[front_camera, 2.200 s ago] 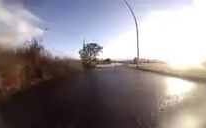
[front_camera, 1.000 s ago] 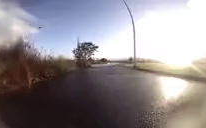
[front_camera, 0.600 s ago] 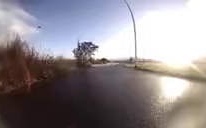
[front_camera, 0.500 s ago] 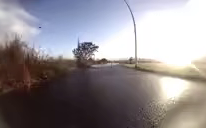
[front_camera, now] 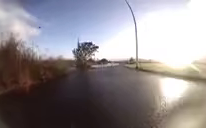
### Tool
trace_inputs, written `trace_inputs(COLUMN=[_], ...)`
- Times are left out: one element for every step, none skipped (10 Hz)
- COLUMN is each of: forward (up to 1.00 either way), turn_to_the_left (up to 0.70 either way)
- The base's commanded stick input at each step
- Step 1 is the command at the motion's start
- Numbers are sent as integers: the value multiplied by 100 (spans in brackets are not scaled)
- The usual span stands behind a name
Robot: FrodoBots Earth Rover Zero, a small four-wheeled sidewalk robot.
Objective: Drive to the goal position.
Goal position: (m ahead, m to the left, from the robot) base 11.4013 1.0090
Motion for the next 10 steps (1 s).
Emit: trace_inputs(forward=[45, 45, 45, 45, 45, 45, 45, 45, 45, 45], turn_to_the_left=[0, 0, 0, 0, 0, 0, 0, 0, 0, 0])
